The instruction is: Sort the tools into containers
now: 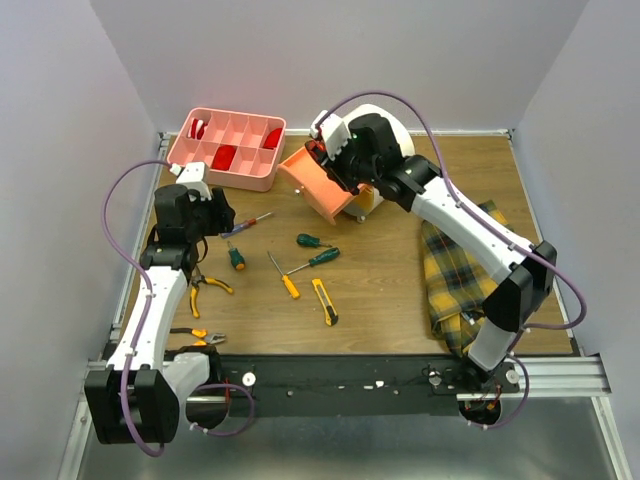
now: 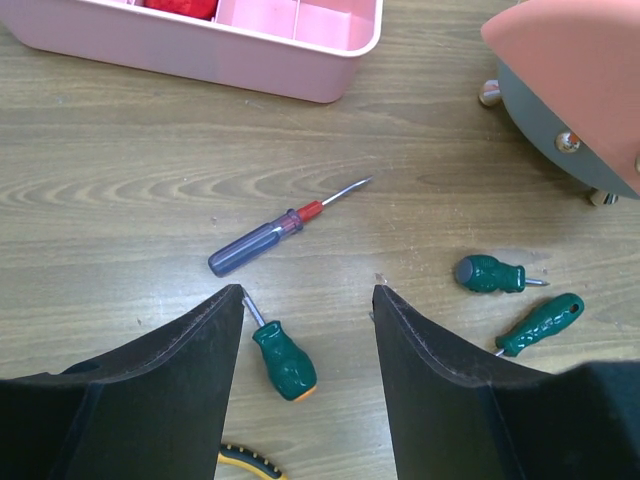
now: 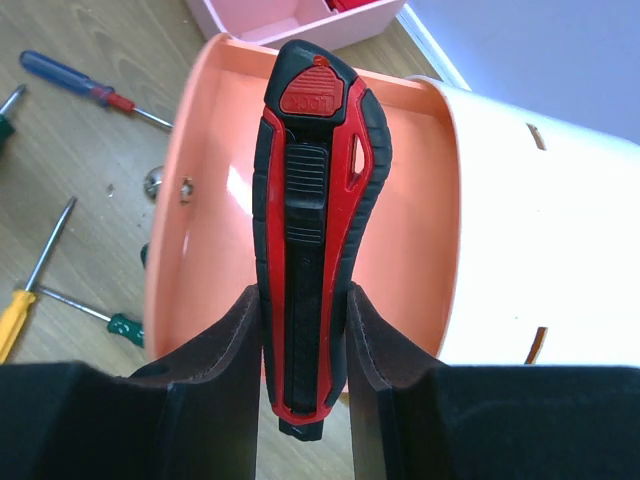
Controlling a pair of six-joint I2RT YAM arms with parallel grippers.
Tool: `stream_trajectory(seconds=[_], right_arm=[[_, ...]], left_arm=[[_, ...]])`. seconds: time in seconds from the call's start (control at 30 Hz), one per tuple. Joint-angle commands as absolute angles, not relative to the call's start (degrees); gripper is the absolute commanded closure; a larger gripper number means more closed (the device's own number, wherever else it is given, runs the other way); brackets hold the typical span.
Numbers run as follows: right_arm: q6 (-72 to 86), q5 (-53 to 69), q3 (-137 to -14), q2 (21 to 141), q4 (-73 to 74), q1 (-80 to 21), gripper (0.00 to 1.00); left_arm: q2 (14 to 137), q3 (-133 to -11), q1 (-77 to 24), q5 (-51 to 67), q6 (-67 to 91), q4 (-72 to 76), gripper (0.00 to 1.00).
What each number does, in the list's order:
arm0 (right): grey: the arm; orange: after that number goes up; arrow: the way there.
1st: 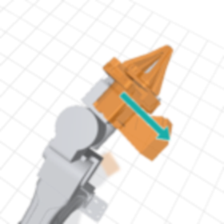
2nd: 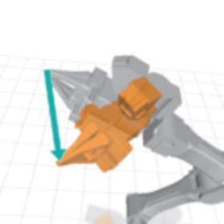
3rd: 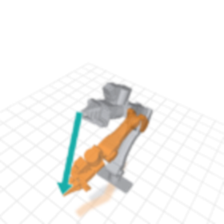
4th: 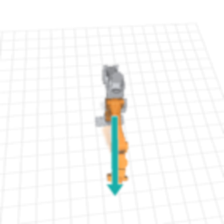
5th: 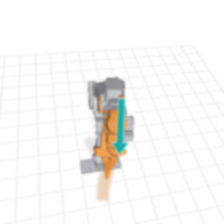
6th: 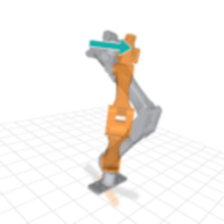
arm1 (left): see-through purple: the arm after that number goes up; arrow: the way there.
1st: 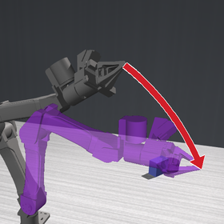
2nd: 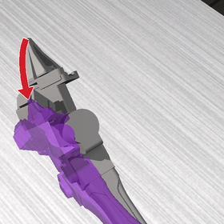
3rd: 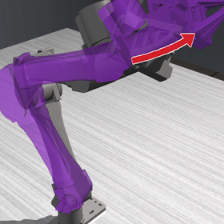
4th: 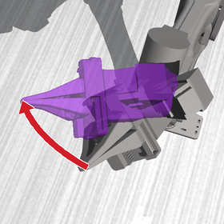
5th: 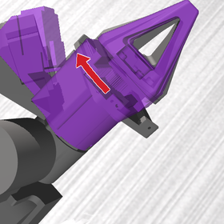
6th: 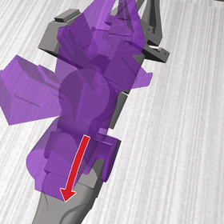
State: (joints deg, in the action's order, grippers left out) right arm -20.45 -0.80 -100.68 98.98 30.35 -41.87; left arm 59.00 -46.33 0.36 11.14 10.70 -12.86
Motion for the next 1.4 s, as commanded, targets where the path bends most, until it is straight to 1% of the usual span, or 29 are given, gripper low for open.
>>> stream_trajectory(seconds=[0.0, 0.2, 0.43, 0.47, 0.5, 0.57, 0.6, 0.63, 0.67, 0.8, 0.93, 0.97, 1.07, 1.1, 1.2, 1.23, 1.3, 1.33, 1.37], right_arm=[[-19.0, -1.5, -104.4, 102.1, 32.3, -41.0, 0.99], [-18.9, -1.1, -108.2, 108.1, 32.5, -40.9, 0.99], [-19.6, -4.3, -110.4, 112.4, 31.7, -39.9, 0.99], [-19.7, -5.2, -110.2, 112.6, 31.6, -39.8, 0.97], [-19.6, -6.1, -109.5, 112.6, 31.4, -39.7, 0.83], [-19.3, -8.4, -108.7, 112.3, 30.4, -39.6, 0.7], [-19.5, -8.5, -108.5, 112.2, 30.3, -39.3, 0.51], [-19.7, -8.7, -108.3, 112.0, 30.1, -39.2, 0.45], [-19.8, -8.6, -108.3, 111.6, 30.1, -39.2, 0.41], [-19.1, -6.4, -109.9, 110.1, 30.8, -39.3, 0.32], [-17.0, -0.6, -111.8, 106.9, 32.7, -39.3, 0.3], [-17.4, 4.4, -110.6, 105.6, 33.4, -39.3, 0.3], [-17.8, 8.5, -105.0, 98.9, 32.6, -39.9, 0.3], [-17.1, 8.0, -99.1, 97.2, 31.9, -40.7, 0.3], [-13.0, 4.6, -87.8, 87.7, 27.7, -42.9, 0.3], [-12.2, 3.9, -80.1, 83.1, 26.2, -43.8, 0.3], [-10.3, 3.0, -73.6, 79.4, 24.0, -46.2, 0.3], [-9.7, 3.0, -69.7, 78.3, 24.2, -49.0, 0.3], [-7.6, 1.9, -68.4, 77.4, 25.0, -50.4, 0.3]], left_arm=[[57.4, -45.4, 0.3, 12.9, 11.1, -12.1, 0.36], [57.3, -45.4, 1.6, 13.4, 11.5, -12.3, 0.36], [58.1, -45.1, 1.9, 13.9, 12.4, -11.8, 0.36], [58.3, -45.0, 1.9, 13.9, 12.5, -11.6, 0.36], [58.4, -45.1, 1.8, 14.1, 12.7, -11.4, 0.36], [59.0, -45.1, 1.8, 14.3, 13.0, -10.7, 0.36], [59.1, -45.2, 1.8, 14.4, 13.1, -10.5, 0.36], [59.5, -45.3, 1.9, 14.4, 13.3, -10.4, 0.36], [59.7, -45.4, 1.9, 14.4, 13.4, -9.9, 0.36], [60.6, -45.6, 1.8, 14.5, 13.7, -9.1, 0.36], [61.6, -46.2, 1.9, 14.9, 14.3, -8.4, 0.36], [61.7, -46.5, 1.9, 14.9, 14.5, -8.4, 0.36], [62.2, -47.6, 1.8, 14.2, 14.8, -8.4, 0.36], [62.5, -48.2, 1.9, 13.6, 15.5, -8.7, 0.36], [62.8, -49.1, 1.9, 9.9, 17.0, -9.8, 0.36], [63.0, -49.3, 1.9, 8.6, 18.4, -10.4, 0.36], [63.1, -49.6, 1.9, 4.1, 19.9, -12.1, 0.35], [63.0, -49.6, 1.9, 2.8, 21.1, -12.7, 0.35], [63.0, -49.5, 1.9, 0.8, 21.4, -13.5, 0.35]])
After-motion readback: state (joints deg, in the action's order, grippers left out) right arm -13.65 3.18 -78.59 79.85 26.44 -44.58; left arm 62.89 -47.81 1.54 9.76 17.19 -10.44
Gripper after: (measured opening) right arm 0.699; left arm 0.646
